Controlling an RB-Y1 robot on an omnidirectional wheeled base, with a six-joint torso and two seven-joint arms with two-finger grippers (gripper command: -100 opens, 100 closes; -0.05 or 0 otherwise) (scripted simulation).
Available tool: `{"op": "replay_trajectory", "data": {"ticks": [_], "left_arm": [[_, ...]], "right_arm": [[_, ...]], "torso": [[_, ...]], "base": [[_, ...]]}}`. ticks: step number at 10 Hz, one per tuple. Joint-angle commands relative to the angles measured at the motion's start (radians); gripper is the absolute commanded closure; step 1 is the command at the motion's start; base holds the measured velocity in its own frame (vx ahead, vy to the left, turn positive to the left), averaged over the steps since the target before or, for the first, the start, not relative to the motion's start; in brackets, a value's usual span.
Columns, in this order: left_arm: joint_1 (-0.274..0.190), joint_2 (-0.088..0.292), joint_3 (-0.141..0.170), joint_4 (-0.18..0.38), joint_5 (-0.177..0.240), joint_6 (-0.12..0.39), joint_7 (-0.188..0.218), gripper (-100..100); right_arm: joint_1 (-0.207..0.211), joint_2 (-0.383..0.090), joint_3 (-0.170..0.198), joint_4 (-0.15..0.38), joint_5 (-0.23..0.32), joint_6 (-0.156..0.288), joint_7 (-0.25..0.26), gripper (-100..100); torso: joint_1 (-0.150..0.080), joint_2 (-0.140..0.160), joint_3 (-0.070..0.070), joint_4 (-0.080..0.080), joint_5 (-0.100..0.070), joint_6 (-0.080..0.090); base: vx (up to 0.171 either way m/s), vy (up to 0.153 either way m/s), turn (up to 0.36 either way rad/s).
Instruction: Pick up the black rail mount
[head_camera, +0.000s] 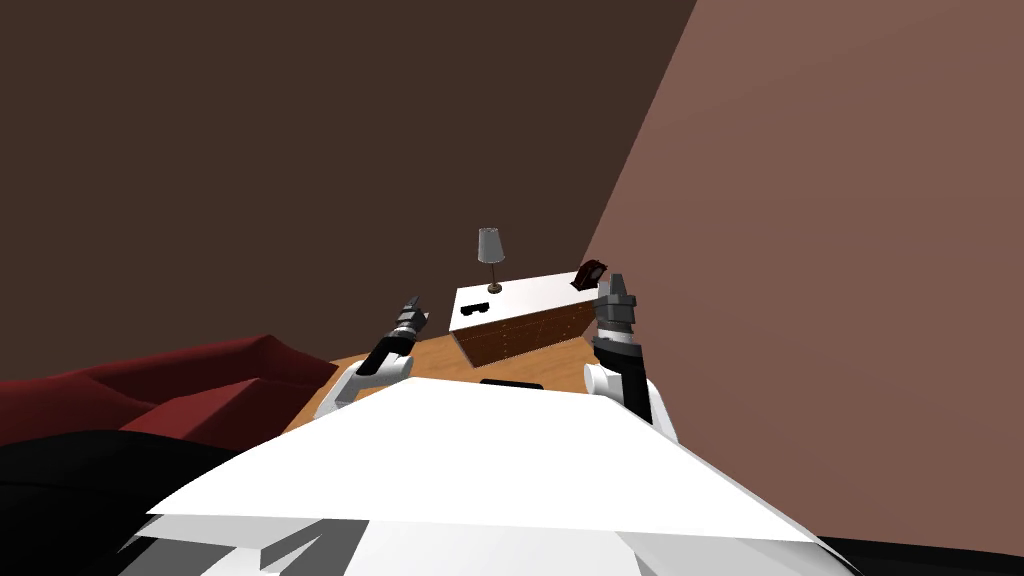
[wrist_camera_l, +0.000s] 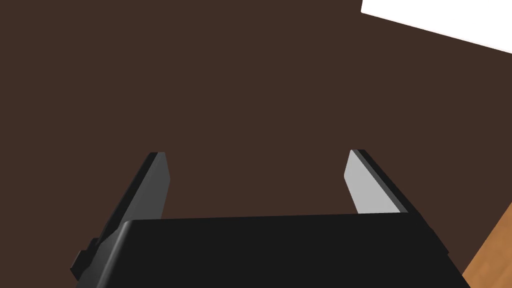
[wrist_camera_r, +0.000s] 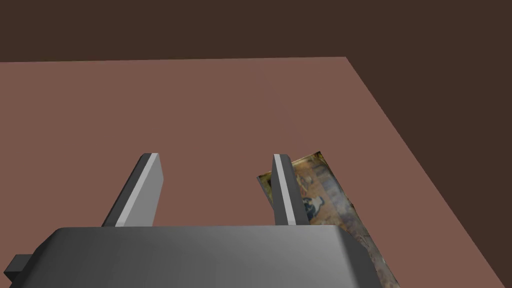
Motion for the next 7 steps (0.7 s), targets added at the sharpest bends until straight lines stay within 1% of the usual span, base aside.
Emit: {"op": "replay_trajectory", "data": {"ticks": [1, 2, 3, 4, 5, 6, 7], "left_arm": [[0.005, 0.002, 0.013, -0.006, 0.003, 0.05, 0.007, -100], [0.005, 0.002, 0.013, -0.006, 0.003, 0.058, 0.007, -100], [-0.001, 0.009, 0.037, 0.016, 0.009, 0.094, 0.019, -100], [-0.001, 0.009, 0.037, 0.016, 0.009, 0.114, 0.019, -100], [-0.007, 0.016, 0.06, 0.038, 0.016, 0.15, 0.03, -100], [-0.007, 0.016, 0.06, 0.038, 0.016, 0.171, 0.03, -100], [-0.012, 0.024, 0.083, 0.061, 0.024, 0.212, 0.041, -100]], "right_arm": [[0.0, 0.0, 0.0, 0.0, 0.0, 0.0, 0.0, 0], [0.0, 0.0, 0.0, 0.0, 0.0, 0.0, 0.0, 0], [0.0, 0.0, 0.0, 0.0, 0.0, 0.0, 0.0, 0], [0.0, 0.0, 0.0, 0.0, 0.0, 0.0, 0.0, 0], [0.0, 0.0, 0.0, 0.0, 0.0, 0.0, 0.0, 0], [0.0, 0.0, 0.0, 0.0, 0.0, 0.0, 0.0, 0], [0.0, 0.0, 0.0, 0.0, 0.0, 0.0, 0.0, 0]], "torso": [[0.0, 0.0, 0.0, 0.0, 0.0, 0.0], [0.0, 0.0, 0.0, 0.0, 0.0, -0.001], [0.001, 0.0, 0.0, 0.0, 0.0, -0.001], [0.001, 0.0, 0.0, 0.0, 0.0, 0.0], [0.001, 0.0, 0.0, 0.0, 0.0, -0.001], [0.0, 0.0, 0.0, 0.0, 0.0, 0.0], [0.001, 0.0, 0.0, 0.0, 0.0, -0.001]], "base": [[-0.008, -0.03, -0.099], [-0.006, -0.013, 0.018], [-0.007, -0.028, -0.167], [-0.006, -0.023, -0.113], [-0.002, -0.035, -0.198], [-0.001, -0.03, -0.109], [0.006, -0.038, -0.21]]}}
